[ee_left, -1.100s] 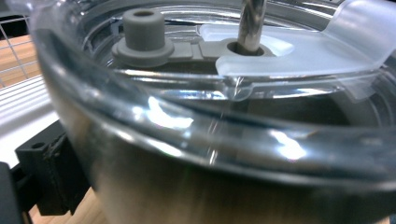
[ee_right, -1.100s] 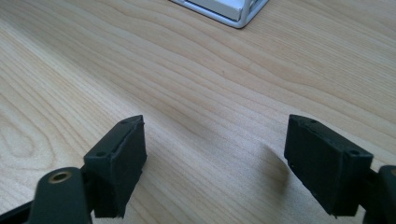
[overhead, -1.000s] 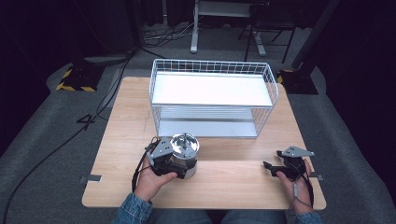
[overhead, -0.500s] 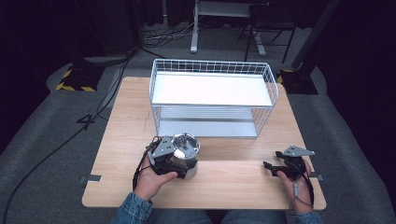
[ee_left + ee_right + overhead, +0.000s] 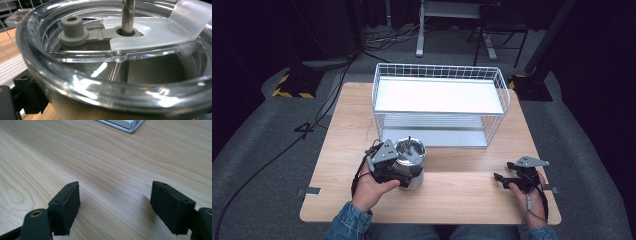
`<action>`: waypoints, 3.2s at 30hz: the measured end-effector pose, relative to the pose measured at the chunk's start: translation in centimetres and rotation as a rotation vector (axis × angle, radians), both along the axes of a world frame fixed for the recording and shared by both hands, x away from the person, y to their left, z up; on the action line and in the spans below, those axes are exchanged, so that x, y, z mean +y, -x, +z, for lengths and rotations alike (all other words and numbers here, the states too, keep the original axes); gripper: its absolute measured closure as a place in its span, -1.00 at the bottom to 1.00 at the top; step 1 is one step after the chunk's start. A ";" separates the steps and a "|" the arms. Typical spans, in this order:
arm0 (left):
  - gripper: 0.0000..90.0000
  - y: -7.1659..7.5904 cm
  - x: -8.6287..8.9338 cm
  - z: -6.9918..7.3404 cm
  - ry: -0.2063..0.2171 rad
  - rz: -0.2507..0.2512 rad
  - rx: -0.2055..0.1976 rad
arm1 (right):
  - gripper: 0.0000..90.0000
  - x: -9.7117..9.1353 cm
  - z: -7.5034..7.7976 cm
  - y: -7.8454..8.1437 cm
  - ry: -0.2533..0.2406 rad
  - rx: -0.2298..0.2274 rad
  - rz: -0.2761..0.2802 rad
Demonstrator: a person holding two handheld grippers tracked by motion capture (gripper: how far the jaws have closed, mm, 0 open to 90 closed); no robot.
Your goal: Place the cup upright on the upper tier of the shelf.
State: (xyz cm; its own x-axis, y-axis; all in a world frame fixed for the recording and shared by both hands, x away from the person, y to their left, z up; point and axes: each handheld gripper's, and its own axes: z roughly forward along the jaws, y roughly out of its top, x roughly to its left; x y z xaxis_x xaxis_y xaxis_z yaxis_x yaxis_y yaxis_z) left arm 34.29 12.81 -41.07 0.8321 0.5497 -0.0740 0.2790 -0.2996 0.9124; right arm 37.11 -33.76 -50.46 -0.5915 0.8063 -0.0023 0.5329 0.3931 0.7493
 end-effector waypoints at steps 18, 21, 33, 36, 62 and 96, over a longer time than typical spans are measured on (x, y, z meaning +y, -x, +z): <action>-0.93 -1.5 -0.7 6.3 0.001 -0.055 -0.019 | -0.46 0.0 0.0 0.0 0.001 0.000 -0.001; -0.93 -1.8 -0.7 7.1 0.006 -0.059 -0.026 | -0.46 0.0 0.0 0.0 0.002 -0.001 -0.001; -0.93 -3.7 -1.2 10.4 0.036 -0.047 -0.050 | -0.47 0.1 0.0 0.1 0.009 -0.009 -0.004; -0.93 -4.2 -1.4 11.1 0.039 -0.048 -0.058 | -0.47 0.1 0.0 0.1 0.008 -0.008 -0.004; -0.93 -8.6 -3.4 17.7 0.099 -0.037 -0.093 | -0.46 0.2 0.0 0.2 0.016 -0.019 -0.003; -0.93 -16.7 -7.7 20.2 0.093 0.088 -0.116 | -0.44 0.2 0.0 0.3 0.018 -0.026 0.006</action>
State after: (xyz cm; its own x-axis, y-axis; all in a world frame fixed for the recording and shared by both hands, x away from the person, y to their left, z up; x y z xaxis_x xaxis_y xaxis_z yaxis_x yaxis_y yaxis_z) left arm 51.01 5.12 -20.91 0.7872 0.6158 -0.0342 0.1914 -0.1912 0.9627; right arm 36.81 -33.51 -50.43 -0.5961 0.8023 -0.0318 0.5111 0.4097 0.7556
